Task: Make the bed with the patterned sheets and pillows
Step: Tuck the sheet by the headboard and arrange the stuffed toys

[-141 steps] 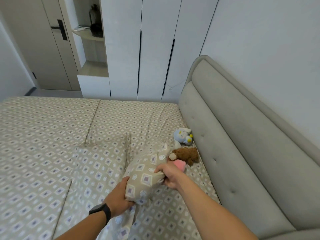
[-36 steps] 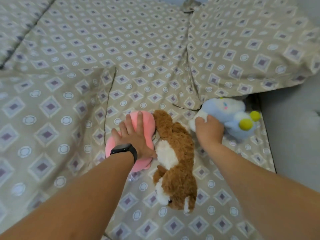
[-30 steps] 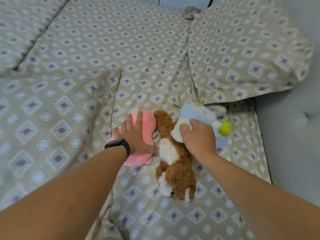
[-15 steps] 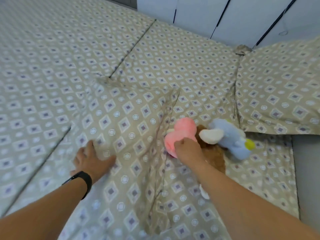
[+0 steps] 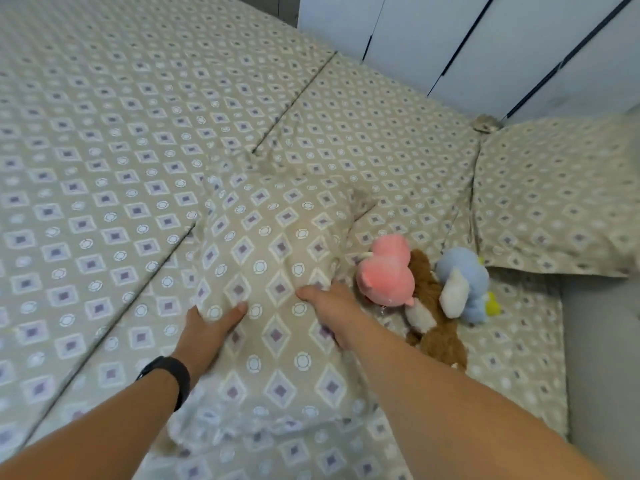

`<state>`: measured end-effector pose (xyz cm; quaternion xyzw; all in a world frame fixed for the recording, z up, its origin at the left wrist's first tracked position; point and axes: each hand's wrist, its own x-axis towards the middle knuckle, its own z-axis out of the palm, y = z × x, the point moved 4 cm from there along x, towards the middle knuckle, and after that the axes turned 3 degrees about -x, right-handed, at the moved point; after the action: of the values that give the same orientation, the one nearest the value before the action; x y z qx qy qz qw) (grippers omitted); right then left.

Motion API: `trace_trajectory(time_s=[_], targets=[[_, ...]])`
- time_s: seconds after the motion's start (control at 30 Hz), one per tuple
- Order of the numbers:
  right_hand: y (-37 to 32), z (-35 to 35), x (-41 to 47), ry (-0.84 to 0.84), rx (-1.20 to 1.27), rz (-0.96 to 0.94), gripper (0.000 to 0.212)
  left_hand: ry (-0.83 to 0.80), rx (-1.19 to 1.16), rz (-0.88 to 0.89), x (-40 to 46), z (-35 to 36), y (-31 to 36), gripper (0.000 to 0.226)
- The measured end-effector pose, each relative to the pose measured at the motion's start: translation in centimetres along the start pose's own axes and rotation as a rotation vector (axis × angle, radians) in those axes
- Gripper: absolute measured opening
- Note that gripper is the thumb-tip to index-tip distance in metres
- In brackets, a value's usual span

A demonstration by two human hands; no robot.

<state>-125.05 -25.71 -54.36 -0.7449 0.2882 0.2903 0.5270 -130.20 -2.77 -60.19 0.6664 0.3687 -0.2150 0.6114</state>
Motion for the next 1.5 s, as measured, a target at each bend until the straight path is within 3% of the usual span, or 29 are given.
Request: trace_trajectory(time_s=[0.1,0.23,0.3,0.4,0.67,0.83,1.0,1.07,1.13,1.23,1.3,1.37,1.5], targets=[[-4.3,-3.8,-5.8,0.074,-0.158,-0.052,0.012,-0.058,-0.061,-0.012,-4.5,0.6,3.2,0.093],[-10.4,-9.9,-18.4,0.283,-0.352,-0.129,0.055,-0.164,-0.04,-0.008,-16.2,1.8,9.7,0.106],[-10.9,-13.0,-23.9,0.345,-0.37,-0.132,0.051,-0.243,-0.005,0.023,-21.7,2.9,11.9,0.106],[-9.3,-18.4,-31.6,0.502,-0.31,-0.182,0.037,-0.383,0.084,0.071,-29.2,6.3,13.7,0.095],[-2.6,-29.5,-40.7,0.796,-0.394,-0.165,0.037,-0.73,0.254,0.121,-39.0,17.0,12.2,0.056],[2.4,-36.1,-44.4,0.916,-0.453,-0.117,0.029,-0.801,0.444,0.119,-43.1,24.2,10.0,0.071],[7.0,-43.1,-45.8,0.979,-0.503,-0.106,0.027,-0.874,0.647,0.032,-46.3,30.9,7.9,0.065],[9.0,-45.8,-45.4,0.958,-0.491,-0.096,0.032,-0.892,0.759,0.028,-46.5,33.3,7.0,0.062],[12.4,-48.0,-43.6,0.814,-0.478,0.014,0.047,-0.902,0.829,0.019,-47.0,34.8,6.4,0.061],[21.2,-51.3,-39.9,0.601,-0.515,0.428,0.067,-0.879,0.924,0.044,-47.4,36.5,4.9,0.063],[25.4,-51.0,-37.8,0.542,-0.492,0.58,0.062,-0.869,0.975,0.04,-47.4,36.6,4.0,0.062],[26.5,-48.9,-35.5,0.428,-0.494,0.55,0.044,-0.873,1.021,0.038,-46.8,37.0,3.5,0.06],[25.2,-44.2,-31.1,0.183,-0.567,0.426,0.039,-0.803,1.045,0.04,-44.8,37.6,4.0,0.058]])
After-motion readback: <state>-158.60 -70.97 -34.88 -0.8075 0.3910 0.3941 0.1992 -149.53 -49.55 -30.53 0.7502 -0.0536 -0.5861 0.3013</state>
